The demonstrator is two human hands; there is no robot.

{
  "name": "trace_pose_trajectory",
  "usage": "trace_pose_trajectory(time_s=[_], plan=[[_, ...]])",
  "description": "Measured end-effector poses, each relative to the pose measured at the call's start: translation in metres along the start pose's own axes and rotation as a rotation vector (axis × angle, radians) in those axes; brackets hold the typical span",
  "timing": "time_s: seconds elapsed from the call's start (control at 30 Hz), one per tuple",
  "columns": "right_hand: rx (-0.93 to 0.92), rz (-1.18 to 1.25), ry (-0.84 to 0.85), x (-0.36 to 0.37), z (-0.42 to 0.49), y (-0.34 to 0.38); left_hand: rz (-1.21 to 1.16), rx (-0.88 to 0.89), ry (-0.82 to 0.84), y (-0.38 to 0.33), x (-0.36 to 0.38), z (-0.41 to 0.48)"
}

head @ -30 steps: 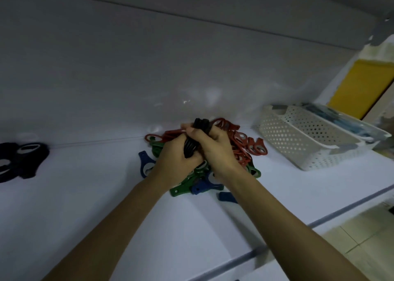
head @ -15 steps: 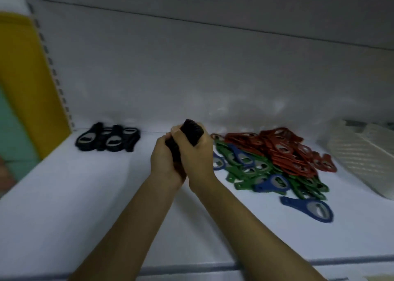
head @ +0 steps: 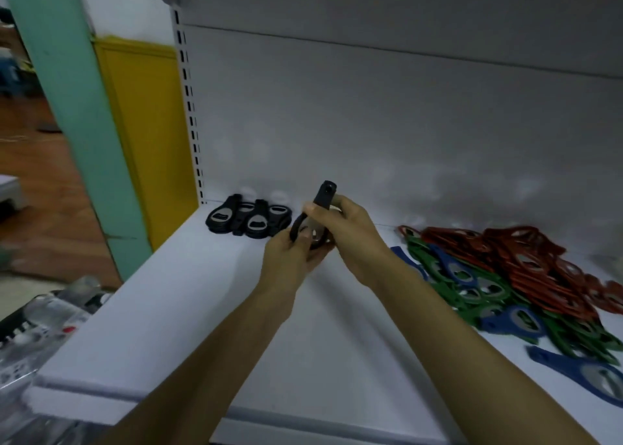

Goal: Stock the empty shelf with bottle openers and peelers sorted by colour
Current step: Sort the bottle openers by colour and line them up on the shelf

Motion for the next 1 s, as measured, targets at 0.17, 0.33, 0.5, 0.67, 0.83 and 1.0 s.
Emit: trace_pose_trajectory(time_s=[0.17, 0.33, 0.5, 0.67, 0.83, 1.0], plan=[[-0.067, 0.035, -0.101, -0.021, 0.007, -0.008, 0.505, 0.079, 0.071, 0.002, -0.013, 0.022], [0.119, -0.001, -0.209, -0.023, 0.038, -0.019, 1.373, 0.583, -0.111, 0.007, -0.049, 0.043], [0.282, -0.104, -0.207, -0.006, 0.080, -0.035, 1.635, 0.412, 0.013, 0.030, -0.059, 0.052], [0.321, -0.548, -0.198, 0.006, 0.110, -0.034, 1.589, 0.380, 0.043, 0.035, -0.062, 0.057], [0.303, -0.726, -0.104, 0.014, 0.117, -0.039, 1.552, 0.396, 0.039, 0.038, -0.061, 0.058], [0.203, -0.621, -0.213, 0.002, 0.112, -0.041, 1.550, 0.405, 0.028, 0.036, -0.061, 0.056]])
Point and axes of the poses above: each hand's wrist, its own z-axis towards the middle knuckle, its own x-axis out of the palm, y = z × x, the point moved 1 cm from there along z, towards the middle knuckle, and after that the axes turned 3 degrees about z, right-handed, at the moved point
